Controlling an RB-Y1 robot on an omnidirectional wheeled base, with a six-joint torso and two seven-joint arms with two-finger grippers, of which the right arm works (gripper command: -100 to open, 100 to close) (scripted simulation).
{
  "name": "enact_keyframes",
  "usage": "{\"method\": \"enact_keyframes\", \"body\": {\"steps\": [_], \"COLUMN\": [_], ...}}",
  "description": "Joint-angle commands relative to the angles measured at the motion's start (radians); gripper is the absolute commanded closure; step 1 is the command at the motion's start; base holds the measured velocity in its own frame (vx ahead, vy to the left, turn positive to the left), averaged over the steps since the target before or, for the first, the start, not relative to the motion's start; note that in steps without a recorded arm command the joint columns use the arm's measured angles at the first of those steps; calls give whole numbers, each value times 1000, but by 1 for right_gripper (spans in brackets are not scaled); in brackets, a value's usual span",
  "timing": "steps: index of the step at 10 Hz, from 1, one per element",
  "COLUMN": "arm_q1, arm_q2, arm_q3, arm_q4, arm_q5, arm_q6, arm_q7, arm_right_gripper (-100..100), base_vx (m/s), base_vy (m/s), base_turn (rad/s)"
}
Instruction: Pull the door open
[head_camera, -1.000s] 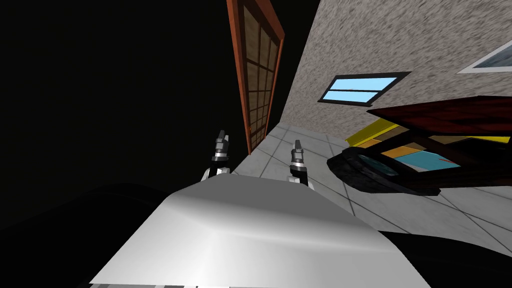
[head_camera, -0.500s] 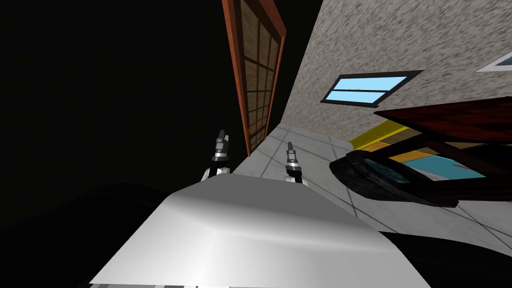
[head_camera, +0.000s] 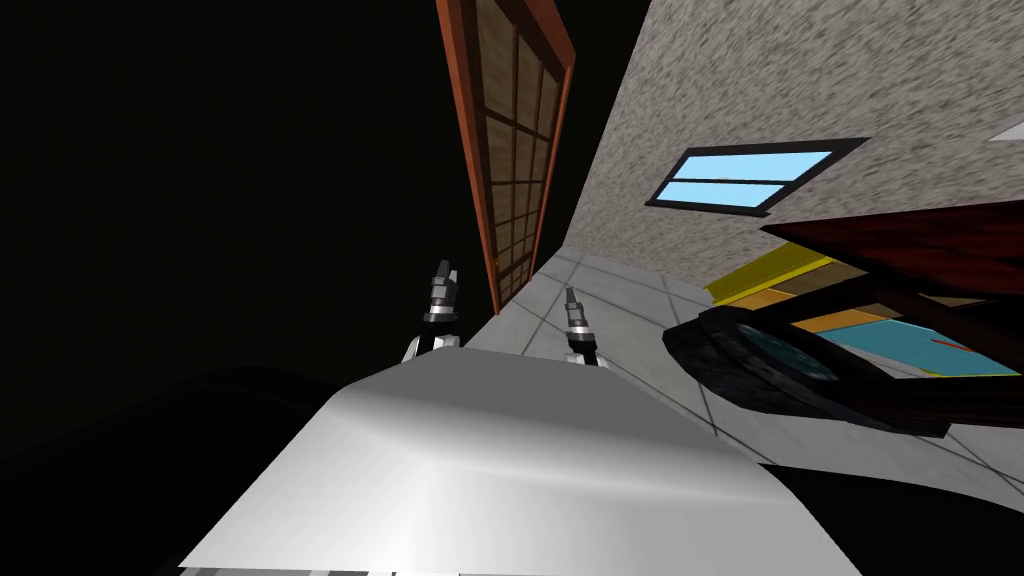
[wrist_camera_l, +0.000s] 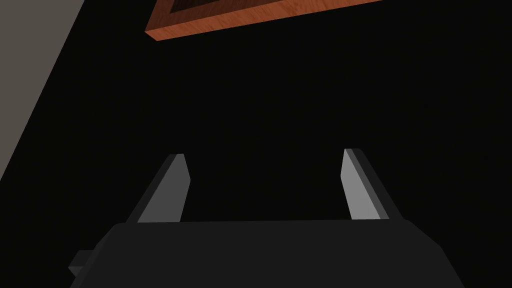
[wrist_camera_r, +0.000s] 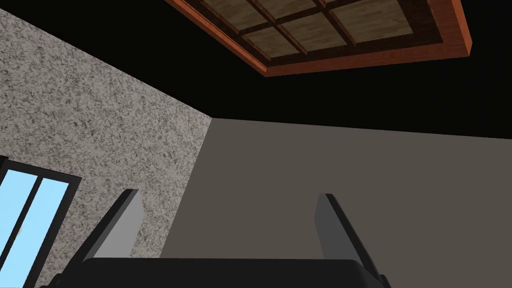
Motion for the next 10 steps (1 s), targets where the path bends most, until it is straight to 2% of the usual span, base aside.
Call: {"method": "enact_keyframes", "body": {"steps": [1, 10], "arm_q1": [-10, -62], "arm_q2": [-1, -4], "arm_q3": [8, 58], "arm_q4": [35, 215], "arm_q5": [15, 100], "arm_q6": [-15, -76], "arm_q7": [28, 179], "arm_right_gripper": [-100, -100], "base_vx": [94, 101], "base_vy": [-32, -45], "base_turn": [28, 37]}}
